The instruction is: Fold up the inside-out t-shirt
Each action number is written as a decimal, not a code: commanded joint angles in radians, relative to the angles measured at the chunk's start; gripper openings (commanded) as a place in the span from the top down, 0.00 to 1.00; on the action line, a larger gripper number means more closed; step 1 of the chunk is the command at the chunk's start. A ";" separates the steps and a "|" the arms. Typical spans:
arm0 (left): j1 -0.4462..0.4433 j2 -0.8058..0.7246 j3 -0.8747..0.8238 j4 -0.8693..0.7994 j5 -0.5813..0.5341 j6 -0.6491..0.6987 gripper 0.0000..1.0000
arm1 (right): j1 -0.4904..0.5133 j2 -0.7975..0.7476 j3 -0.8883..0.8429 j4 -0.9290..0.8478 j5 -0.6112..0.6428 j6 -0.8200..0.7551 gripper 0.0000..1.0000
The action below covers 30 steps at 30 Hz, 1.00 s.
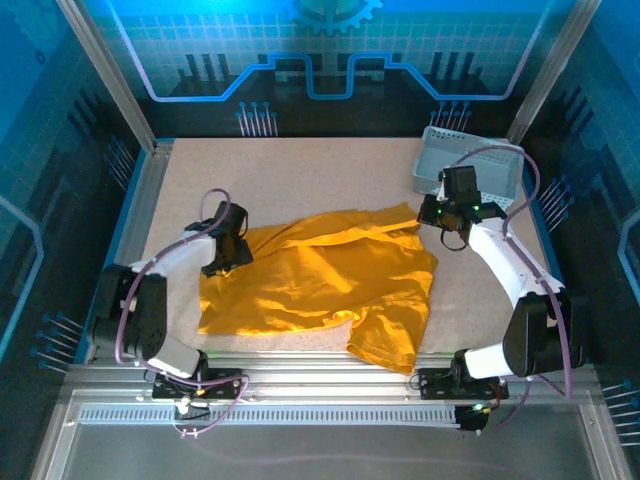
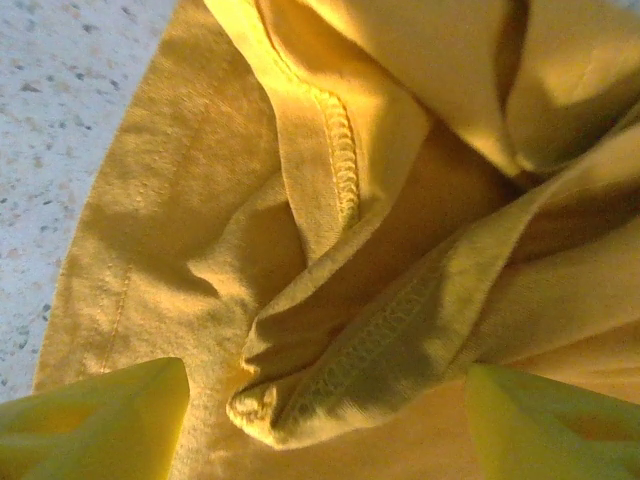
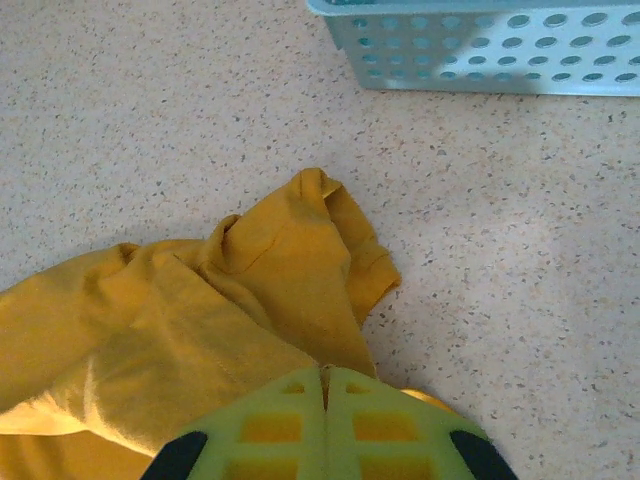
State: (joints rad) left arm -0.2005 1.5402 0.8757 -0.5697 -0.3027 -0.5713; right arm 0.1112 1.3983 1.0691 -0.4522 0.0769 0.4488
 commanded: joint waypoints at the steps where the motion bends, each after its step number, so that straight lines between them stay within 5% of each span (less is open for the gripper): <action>1: -0.026 0.043 0.045 -0.058 -0.029 0.047 0.25 | -0.035 -0.039 -0.006 0.017 -0.026 0.016 1.00; 4: -0.022 0.075 0.063 -0.084 -0.088 0.025 0.25 | -0.046 -0.038 -0.013 0.021 -0.037 0.018 1.00; 14: 0.125 -0.003 0.014 -0.048 -0.135 0.001 0.50 | -0.079 -0.034 -0.010 -0.003 -0.017 0.033 1.00; 18: 0.176 -0.075 -0.024 0.006 -0.076 -0.005 0.55 | -0.088 -0.033 -0.005 -0.009 -0.021 0.034 1.00; 25: 0.120 -0.112 -0.082 0.124 0.131 0.039 0.55 | -0.088 -0.022 0.016 -0.014 -0.045 0.037 1.00; 30: 0.114 -0.075 -0.102 0.135 0.172 0.027 0.58 | -0.088 -0.020 0.018 -0.017 -0.046 0.037 1.00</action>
State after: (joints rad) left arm -0.0864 1.4487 0.7876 -0.4614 -0.1905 -0.5472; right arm 0.0380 1.3830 1.0660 -0.4557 0.0402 0.4747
